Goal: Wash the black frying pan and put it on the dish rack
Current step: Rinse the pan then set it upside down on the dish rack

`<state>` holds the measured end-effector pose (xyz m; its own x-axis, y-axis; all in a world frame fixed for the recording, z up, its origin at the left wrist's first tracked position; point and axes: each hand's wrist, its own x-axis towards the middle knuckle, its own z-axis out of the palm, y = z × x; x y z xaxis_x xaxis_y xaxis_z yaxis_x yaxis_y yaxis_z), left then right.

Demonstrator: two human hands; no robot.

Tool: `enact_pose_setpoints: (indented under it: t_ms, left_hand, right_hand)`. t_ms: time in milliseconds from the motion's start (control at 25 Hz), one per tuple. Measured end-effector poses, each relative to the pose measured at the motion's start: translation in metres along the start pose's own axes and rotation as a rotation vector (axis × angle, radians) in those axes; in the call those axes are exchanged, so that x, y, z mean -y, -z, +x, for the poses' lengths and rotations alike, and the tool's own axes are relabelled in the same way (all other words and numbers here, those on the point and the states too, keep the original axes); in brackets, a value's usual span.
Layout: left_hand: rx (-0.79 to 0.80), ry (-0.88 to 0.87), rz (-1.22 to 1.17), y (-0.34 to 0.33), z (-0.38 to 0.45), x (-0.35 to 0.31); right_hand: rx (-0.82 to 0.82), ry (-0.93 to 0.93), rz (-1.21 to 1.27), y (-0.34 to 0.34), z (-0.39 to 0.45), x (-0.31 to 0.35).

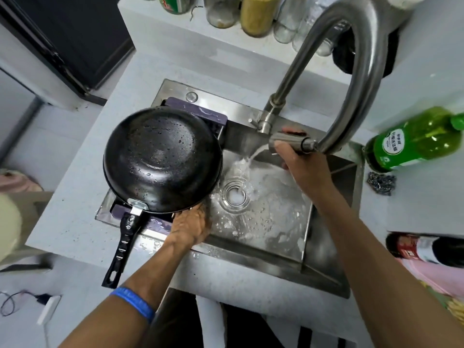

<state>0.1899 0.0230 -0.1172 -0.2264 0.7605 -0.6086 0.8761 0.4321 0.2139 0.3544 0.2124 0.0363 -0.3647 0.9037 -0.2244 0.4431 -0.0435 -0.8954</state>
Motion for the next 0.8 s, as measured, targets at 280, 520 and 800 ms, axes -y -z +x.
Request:
enact_pose_setpoints:
  t_ms: [280, 520, 800]
  left_hand:
    - [-0.018, -0.267, 0.182, -0.015, -0.044, 0.004]
    - [0.027, -0.280, 0.234, -0.017, -0.081, 0.006]
    - [-0.008, -0.283, 0.254, -0.015, -0.086, -0.004]
  right_hand:
    - [-0.181, -0.011, -0.168, 0.045, 0.006, -0.021]
    - [-0.139, -0.057, -0.360, 0.107, 0.019, -0.032]
    - [-0.115, -0.128, -0.678, 0.141, 0.025, -0.026]
